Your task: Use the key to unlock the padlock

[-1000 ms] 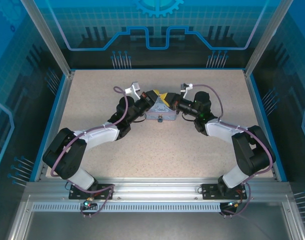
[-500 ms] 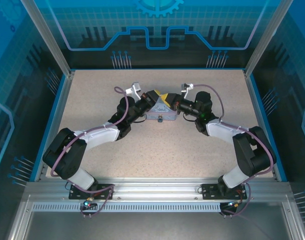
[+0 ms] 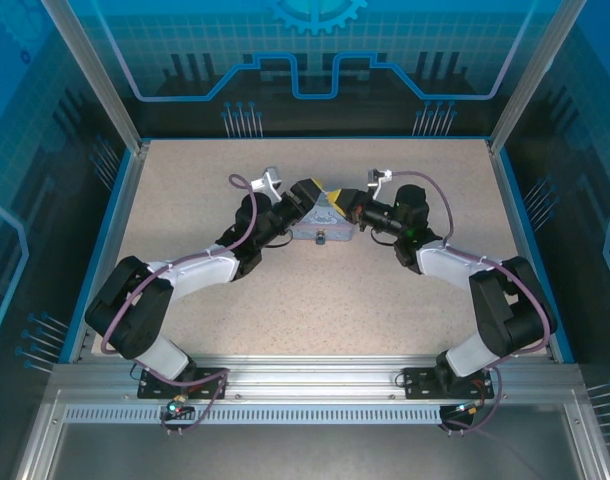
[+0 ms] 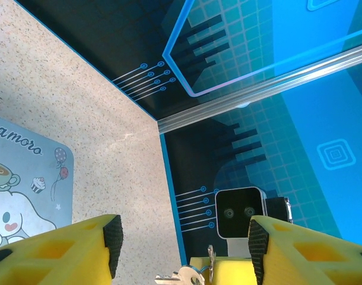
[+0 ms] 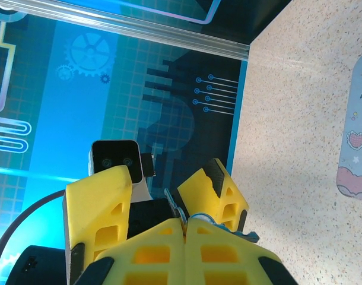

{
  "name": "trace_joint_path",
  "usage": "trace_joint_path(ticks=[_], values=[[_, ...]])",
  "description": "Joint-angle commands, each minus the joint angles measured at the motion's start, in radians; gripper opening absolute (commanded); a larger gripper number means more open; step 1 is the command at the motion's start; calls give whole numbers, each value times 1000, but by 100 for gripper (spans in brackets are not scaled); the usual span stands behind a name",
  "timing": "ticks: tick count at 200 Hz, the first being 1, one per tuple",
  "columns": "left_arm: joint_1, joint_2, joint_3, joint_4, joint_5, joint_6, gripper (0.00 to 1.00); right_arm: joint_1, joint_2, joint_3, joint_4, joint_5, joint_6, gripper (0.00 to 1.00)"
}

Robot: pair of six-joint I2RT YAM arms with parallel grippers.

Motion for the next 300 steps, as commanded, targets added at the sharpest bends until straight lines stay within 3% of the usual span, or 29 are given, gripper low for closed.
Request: trace_joint_path(ticks=[1, 58, 109, 135, 166, 191, 205, 219, 300], values=[[-2, -9, 28, 8, -9, -5, 59, -6, -27, 0, -1, -26, -22, 0], [-10, 24, 51, 33, -1, -26, 39, 5, -17, 10, -13, -38, -30, 0], [-19, 35, 59, 37, -2, -27, 29, 13, -6, 19, -10, -39, -27, 0], [-21, 39, 61, 42, -1, -28, 19, 17, 2, 22, -8, -42, -24, 0], [-22, 43, 64, 45, 3, -30, 0, 19, 3, 22, -10, -42, -22, 0], [-21, 42, 61, 44, -1, -31, 0, 18, 0, 24, -20, -39, -20, 0], [-21, 38, 58, 42, -1, -28, 0, 16, -2, 22, -19, -32, -21, 18], [-22, 32, 54, 41, -2, -27, 0, 13, -5, 24, -18, -30, -21, 26], [-21, 25, 47, 36, -1, -24, 0, -4, -8, 29, -9, -19, -10, 25]])
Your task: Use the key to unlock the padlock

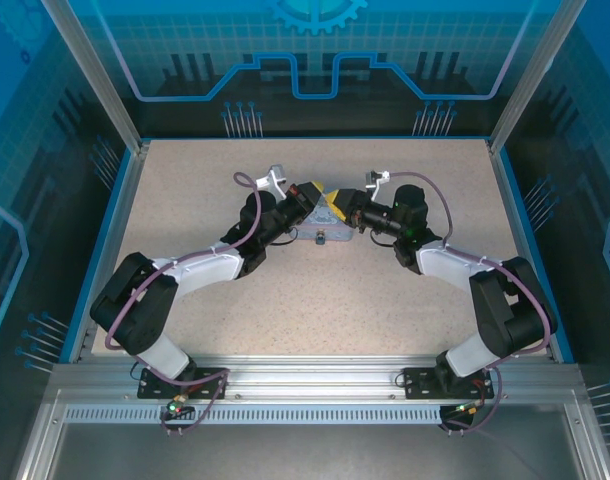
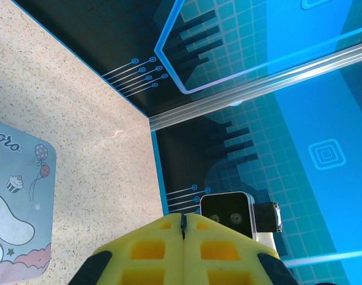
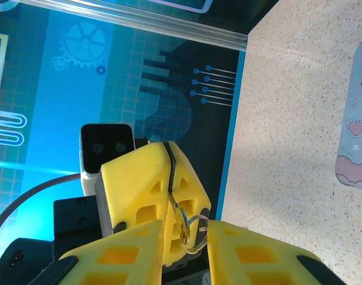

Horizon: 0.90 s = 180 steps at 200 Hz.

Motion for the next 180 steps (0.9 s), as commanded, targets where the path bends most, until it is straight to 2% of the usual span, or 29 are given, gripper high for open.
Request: trace_joint_path(ticks=[1, 152, 180], values=[[-5, -7, 10, 21, -1, 6, 0, -10, -7, 28, 16, 3, 0, 25], [-8, 1, 39, -37, 18, 17, 0, -10, 1, 33, 32, -16, -1, 15], [-8, 1, 42, -43, 22, 18, 0, -11, 1, 33, 32, -16, -3, 16]])
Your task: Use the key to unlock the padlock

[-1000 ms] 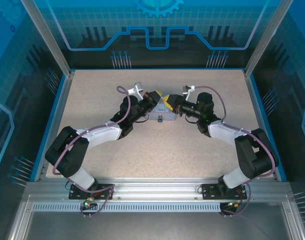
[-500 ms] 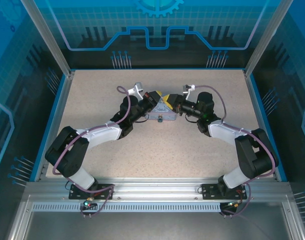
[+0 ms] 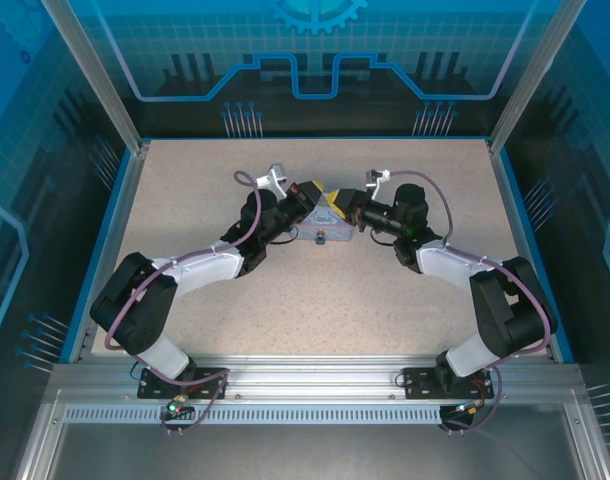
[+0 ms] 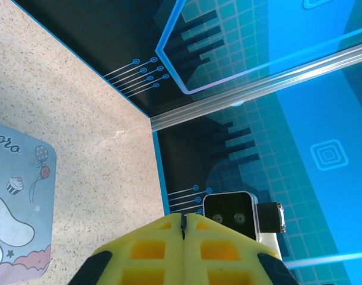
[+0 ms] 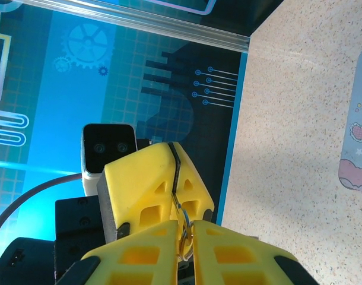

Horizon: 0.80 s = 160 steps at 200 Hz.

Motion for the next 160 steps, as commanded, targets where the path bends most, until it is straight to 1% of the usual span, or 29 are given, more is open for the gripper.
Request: trace_joint_path(ticks=[1, 9, 27, 89, 160], values=[[-8, 1, 26, -19, 21, 15, 0, -9, 1, 25, 30, -15, -3, 17], [-10, 0, 26, -20, 21, 14, 0, -11, 0, 25, 29, -14, -2, 19], [-9, -1, 25, -20, 22, 15, 0, -15, 1, 25, 26, -14, -2, 20], [-14, 3, 25, -22, 20, 15, 0, -23, 2, 27, 32, -19, 5, 16], [-19, 13, 37, -26, 20, 14, 0, -22, 9, 29, 38, -32, 4, 18]])
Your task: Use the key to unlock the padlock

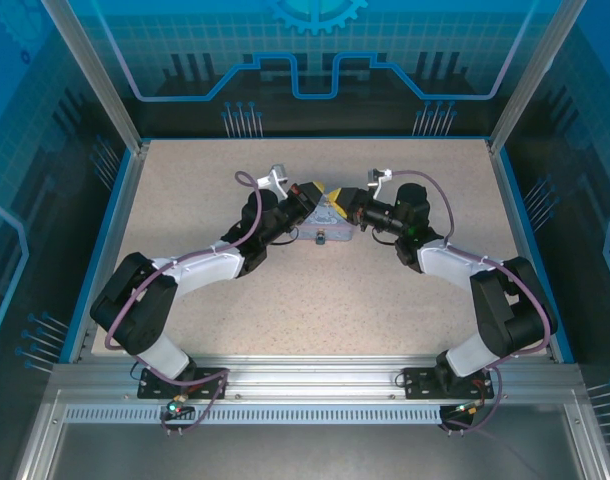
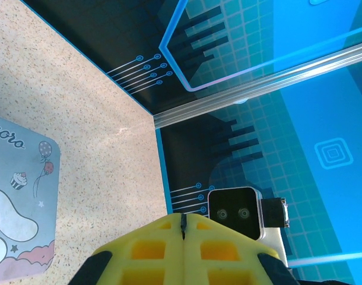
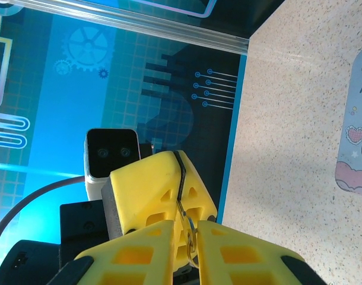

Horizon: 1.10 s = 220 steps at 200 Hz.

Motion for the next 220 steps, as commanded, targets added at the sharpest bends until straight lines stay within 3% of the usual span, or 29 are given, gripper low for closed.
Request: trace_joint_path(ticks=[1, 77, 133, 220], values=[[-14, 13, 35, -8, 20, 15, 0, -9, 8, 30, 38, -24, 1, 18], [-19, 16, 36, -8, 20, 17, 0, -7, 13, 32, 38, -25, 2, 13], [-20, 9, 24, -8, 15, 14, 0, -14, 8, 30, 34, -24, 3, 0], [-21, -3, 13, 3, 10, 20, 0, -21, -4, 15, 25, -31, -8, 0]])
